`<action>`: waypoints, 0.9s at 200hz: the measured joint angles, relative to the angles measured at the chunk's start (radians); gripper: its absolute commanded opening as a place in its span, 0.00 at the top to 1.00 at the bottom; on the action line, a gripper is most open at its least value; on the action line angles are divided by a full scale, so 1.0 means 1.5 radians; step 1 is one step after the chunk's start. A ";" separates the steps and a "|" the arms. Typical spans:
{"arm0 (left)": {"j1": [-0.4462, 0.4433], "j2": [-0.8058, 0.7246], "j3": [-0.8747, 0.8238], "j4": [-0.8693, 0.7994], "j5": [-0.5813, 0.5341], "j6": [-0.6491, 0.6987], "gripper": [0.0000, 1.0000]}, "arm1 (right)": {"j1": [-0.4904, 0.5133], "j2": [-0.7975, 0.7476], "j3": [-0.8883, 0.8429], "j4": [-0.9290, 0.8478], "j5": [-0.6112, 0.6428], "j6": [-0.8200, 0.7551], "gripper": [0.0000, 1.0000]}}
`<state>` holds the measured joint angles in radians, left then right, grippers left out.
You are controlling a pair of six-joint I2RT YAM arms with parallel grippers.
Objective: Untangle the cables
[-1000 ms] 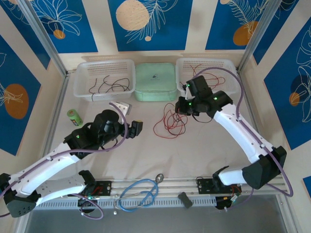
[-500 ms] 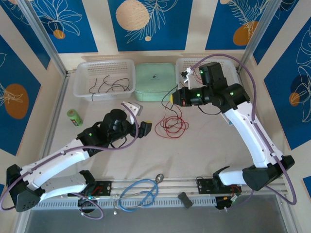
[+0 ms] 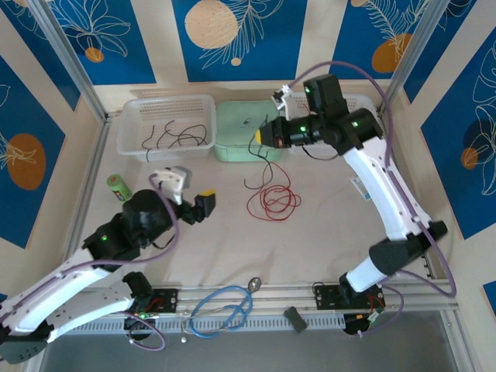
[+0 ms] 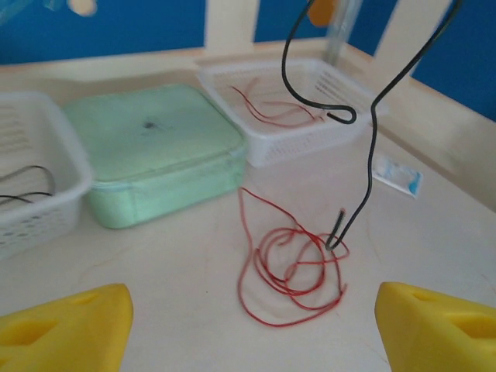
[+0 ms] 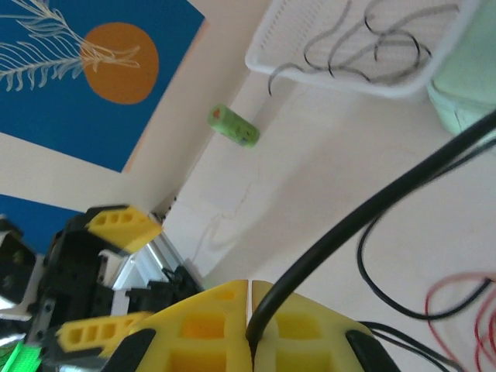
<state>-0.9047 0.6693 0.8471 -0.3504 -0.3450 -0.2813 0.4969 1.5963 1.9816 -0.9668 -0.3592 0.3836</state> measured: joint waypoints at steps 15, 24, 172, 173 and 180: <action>0.000 -0.037 0.009 -0.039 -0.035 -0.005 0.18 | 0.019 0.073 0.092 0.018 0.013 -0.009 1.00; 0.000 -0.058 0.016 -0.060 -0.052 -0.008 0.18 | 0.031 0.125 0.157 0.026 0.024 -0.017 1.00; -0.001 -0.026 0.045 -0.147 -0.078 -0.024 0.18 | 0.152 0.740 0.544 0.387 0.276 -0.247 1.00; -0.001 -0.026 0.045 -0.147 -0.077 -0.024 0.18 | 0.152 0.741 0.544 0.388 0.278 -0.248 1.00; -0.001 -0.027 0.045 -0.147 -0.077 -0.025 0.18 | 0.156 0.753 0.543 0.393 0.287 -0.249 1.00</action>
<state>-0.9054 0.6292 0.9146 -0.5705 -0.4599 -0.3191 0.7307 2.7258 2.7964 -0.3779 0.0715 0.0101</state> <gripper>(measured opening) 0.822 0.052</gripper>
